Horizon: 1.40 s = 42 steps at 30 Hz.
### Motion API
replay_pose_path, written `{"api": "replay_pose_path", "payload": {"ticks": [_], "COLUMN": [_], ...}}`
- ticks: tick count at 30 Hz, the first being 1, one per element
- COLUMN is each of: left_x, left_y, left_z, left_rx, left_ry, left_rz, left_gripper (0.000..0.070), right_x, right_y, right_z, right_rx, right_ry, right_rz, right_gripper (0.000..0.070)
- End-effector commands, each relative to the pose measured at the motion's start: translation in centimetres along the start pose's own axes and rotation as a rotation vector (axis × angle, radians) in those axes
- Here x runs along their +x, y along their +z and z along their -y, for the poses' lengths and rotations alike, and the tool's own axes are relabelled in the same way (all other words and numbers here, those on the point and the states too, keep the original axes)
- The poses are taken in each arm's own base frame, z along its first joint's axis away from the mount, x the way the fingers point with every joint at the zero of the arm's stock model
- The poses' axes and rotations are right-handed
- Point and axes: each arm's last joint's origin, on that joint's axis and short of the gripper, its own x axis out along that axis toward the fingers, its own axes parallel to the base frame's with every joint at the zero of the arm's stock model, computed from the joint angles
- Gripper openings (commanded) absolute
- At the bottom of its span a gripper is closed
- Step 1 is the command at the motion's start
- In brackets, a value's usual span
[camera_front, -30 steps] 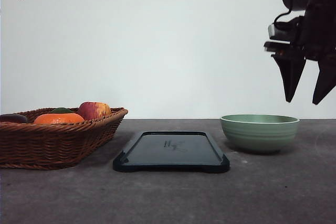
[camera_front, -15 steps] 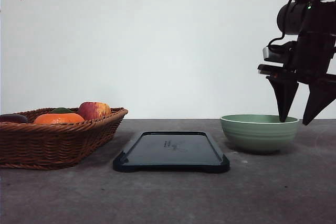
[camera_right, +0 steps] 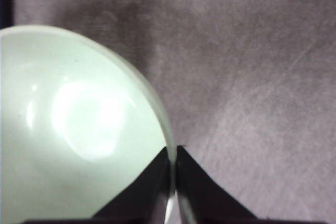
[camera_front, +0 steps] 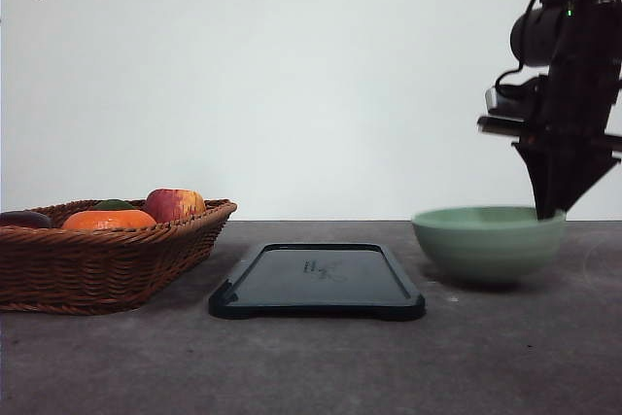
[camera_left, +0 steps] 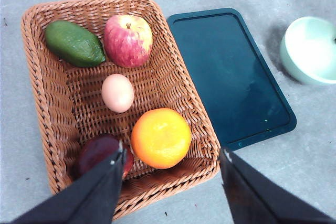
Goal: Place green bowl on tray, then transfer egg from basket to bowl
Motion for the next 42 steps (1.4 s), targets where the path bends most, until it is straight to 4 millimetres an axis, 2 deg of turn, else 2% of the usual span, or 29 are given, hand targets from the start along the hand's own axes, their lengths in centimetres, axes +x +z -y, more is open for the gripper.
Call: {"api": "replay_pose_path", "payload": {"ticks": [1,8,14,20,27,34,42], "left_x": [-0.3,-0.3,-0.3,-0.3,-0.3,-0.3,-0.3], "left_y": [0.6,0.6,0.6,0.5,0.5,0.5,0.4], "left_z": [0.1,0.1,0.1,0.1,0.1,0.1,0.1], "left_rx": [0.011,0.011,0.011,0.007,0.007,0.006,0.005], "left_ry": [-0.005,-0.005,-0.005,-0.005,-0.005,-0.005,-0.005], "left_rz": [0.023,0.022,0.021,0.010,0.008,0.005,0.001], "left_gripper": [0.0360,0.0360,0.0360,0.0360,0.0360,0.0360,0.0360], "right_x": [-0.9,-4.9,-5.5,-4.4,-1.9,1.3,3.7], "right_y": [0.9,2.0,2.4,2.7,3.0,3.7,4.1], "right_z": [-0.6,-4.0,-7.5,-10.3,-12.2,-12.9,-12.9], "right_rx": [-0.024,-0.095,-0.172,-0.211,-0.244,-0.230,-0.215], "right_ry": [0.013,0.069,0.112,0.151,0.166,0.177,0.181], "right_rz": [0.014,0.047,0.116,0.158,0.125,0.101,0.076], "right_gripper": [0.0000,0.0000,0.0000,0.0000,0.0000,0.0000,0.0000]}}
